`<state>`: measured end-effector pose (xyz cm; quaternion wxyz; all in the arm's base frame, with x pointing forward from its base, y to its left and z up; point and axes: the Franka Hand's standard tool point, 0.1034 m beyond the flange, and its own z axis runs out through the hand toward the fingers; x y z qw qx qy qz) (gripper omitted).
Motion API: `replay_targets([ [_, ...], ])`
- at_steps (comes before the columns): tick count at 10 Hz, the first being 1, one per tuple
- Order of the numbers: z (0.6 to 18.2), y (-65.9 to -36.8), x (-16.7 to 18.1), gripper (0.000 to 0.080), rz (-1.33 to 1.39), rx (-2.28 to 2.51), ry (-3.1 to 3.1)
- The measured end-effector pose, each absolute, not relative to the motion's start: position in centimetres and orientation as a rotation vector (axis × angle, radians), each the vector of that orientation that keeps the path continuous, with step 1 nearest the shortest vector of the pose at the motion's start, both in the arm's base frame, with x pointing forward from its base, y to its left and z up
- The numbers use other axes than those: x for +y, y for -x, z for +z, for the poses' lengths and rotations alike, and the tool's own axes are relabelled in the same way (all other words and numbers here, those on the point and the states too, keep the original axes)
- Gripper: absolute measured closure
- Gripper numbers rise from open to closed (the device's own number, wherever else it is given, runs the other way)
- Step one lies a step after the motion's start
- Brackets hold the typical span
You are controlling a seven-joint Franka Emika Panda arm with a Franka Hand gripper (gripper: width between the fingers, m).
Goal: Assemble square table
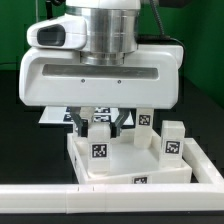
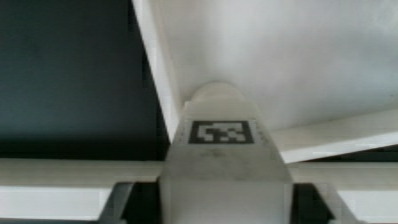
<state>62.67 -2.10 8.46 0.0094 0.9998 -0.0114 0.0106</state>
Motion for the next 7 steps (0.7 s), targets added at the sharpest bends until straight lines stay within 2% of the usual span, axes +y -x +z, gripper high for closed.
replay_targets([
  [3, 8.51, -62.70, -2.14, 0.0511, 0.039, -0.440, -3.099],
  [7, 8.36, -62.45, -1.59, 0.0511, 0.093, -1.208, -2.906],
])
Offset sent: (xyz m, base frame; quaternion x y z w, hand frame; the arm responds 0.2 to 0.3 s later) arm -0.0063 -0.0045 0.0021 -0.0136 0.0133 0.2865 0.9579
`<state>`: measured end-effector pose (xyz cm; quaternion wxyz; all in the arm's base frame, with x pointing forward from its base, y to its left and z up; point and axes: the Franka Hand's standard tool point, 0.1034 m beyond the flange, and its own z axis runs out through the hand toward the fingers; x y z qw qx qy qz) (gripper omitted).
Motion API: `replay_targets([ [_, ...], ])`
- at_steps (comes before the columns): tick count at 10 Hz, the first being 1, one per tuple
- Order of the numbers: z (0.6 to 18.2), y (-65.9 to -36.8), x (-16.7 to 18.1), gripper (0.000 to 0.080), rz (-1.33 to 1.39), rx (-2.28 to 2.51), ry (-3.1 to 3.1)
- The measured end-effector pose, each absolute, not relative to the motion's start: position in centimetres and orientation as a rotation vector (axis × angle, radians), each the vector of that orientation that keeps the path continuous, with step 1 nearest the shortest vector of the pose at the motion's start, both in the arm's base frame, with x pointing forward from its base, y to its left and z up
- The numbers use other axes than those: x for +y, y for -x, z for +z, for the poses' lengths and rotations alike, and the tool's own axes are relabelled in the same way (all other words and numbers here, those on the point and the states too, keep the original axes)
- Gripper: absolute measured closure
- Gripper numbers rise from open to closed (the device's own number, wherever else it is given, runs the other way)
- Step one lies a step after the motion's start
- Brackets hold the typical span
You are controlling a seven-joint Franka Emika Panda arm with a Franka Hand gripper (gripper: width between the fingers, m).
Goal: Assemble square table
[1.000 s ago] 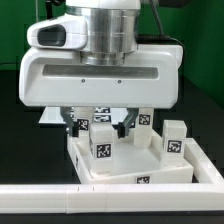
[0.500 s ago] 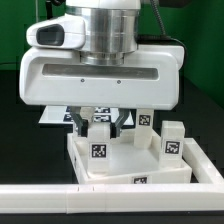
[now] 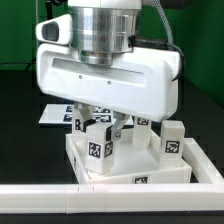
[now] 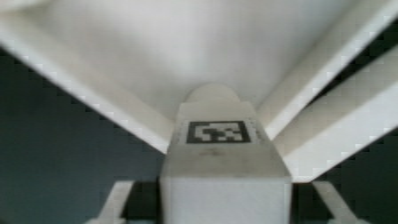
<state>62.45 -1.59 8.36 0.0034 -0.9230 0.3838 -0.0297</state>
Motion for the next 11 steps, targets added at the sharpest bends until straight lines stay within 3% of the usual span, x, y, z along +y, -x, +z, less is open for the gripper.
replay_targets([
  [3, 8.31, -62.39, -0.37, 0.0511, -0.110, 1.724, 2.584],
  [6, 8.30, -62.43, -0.38, 0.0505, -0.102, 1.839, 2.491],
  [8, 8.25, -62.41, -0.35, 0.0254, -0.103, 1.779, 2.537],
  [9, 8.38, -62.46, -0.28, 0.0254, -0.090, 1.664, 2.622],
  [10, 8.68, -62.96, -0.23, 0.0171, -0.070, 1.505, 2.730],
  [11, 8.62, -63.10, -0.30, 0.0155, -0.086, 1.419, 2.775],
])
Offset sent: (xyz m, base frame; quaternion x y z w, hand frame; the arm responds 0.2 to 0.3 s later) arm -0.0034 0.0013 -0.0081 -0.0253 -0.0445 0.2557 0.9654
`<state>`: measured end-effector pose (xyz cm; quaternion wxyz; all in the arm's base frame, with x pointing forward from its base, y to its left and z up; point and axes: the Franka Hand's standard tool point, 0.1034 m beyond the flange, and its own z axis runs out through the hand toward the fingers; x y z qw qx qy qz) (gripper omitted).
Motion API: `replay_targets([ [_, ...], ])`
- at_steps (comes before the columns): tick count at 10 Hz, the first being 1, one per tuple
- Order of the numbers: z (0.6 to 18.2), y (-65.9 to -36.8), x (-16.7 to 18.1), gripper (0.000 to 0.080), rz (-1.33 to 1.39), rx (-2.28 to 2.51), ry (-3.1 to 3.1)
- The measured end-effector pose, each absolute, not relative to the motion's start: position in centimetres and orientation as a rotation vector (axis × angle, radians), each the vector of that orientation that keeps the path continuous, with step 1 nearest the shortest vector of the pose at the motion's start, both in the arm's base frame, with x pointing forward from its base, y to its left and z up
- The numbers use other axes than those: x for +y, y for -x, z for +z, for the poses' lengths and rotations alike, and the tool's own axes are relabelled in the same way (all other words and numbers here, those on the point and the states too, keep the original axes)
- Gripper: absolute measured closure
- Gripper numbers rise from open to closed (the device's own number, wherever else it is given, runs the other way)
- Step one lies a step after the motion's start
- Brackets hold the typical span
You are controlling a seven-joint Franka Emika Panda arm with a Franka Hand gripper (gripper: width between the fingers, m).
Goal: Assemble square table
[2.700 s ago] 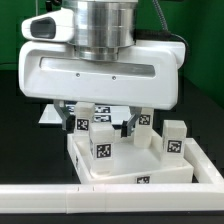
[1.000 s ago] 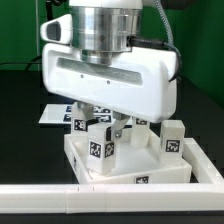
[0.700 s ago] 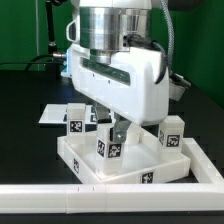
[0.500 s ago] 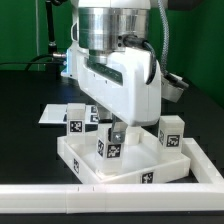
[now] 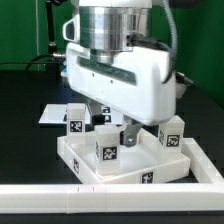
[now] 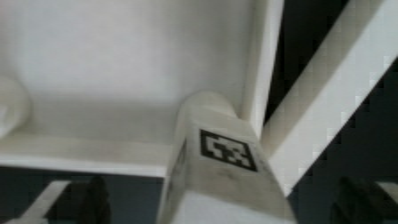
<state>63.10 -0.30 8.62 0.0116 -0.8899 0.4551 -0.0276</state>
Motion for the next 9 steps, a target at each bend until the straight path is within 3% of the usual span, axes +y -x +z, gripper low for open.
replay_targets([
  [9, 8.6, -63.1, -1.3, 0.0151, -0.092, 0.150, 3.152],
])
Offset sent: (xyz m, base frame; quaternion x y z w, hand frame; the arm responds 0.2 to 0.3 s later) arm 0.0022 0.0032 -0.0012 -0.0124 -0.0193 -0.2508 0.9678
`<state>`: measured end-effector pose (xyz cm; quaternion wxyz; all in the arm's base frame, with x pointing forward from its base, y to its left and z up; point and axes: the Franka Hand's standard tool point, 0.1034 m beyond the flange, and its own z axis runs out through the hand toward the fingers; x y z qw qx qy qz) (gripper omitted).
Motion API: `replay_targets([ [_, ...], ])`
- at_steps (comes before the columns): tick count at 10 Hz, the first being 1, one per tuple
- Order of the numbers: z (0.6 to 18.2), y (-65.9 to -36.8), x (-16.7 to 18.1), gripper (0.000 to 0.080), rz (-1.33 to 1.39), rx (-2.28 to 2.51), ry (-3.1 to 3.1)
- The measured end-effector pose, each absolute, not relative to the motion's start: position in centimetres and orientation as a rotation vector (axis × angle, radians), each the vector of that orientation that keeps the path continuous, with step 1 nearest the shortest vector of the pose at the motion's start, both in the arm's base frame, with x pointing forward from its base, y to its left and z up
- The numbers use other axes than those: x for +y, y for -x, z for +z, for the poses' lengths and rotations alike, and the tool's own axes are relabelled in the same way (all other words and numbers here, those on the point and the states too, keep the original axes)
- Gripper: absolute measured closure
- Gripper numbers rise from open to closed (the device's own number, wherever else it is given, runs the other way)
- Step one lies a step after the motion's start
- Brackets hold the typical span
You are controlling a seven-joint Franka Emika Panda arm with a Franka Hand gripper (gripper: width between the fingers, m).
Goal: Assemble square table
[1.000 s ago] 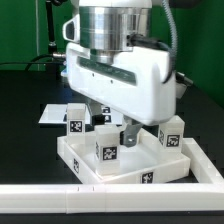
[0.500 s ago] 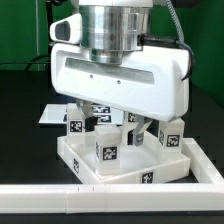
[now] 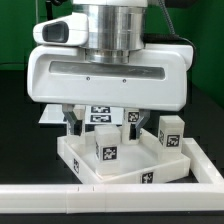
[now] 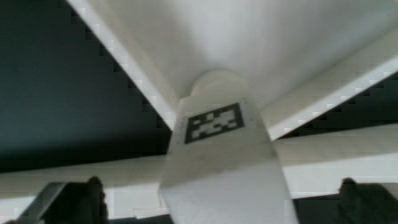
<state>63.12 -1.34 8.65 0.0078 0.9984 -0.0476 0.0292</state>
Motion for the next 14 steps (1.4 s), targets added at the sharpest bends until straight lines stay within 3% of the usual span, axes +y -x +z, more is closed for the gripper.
replay_targets([
  [3, 8.65, -63.12, -1.69, 0.0151, 0.091, -0.035, -3.122],
  [5, 8.66, -63.12, -1.72, 0.0385, 0.091, -0.036, -3.122],
  [6, 8.65, -63.12, -1.70, 0.0385, 0.092, -0.079, -3.123],
  [7, 8.65, -63.12, -1.72, 0.0513, 0.092, -0.082, -3.122],
  [14, 8.45, -62.74, -1.15, 0.0512, 0.081, -1.442, -2.811],
])
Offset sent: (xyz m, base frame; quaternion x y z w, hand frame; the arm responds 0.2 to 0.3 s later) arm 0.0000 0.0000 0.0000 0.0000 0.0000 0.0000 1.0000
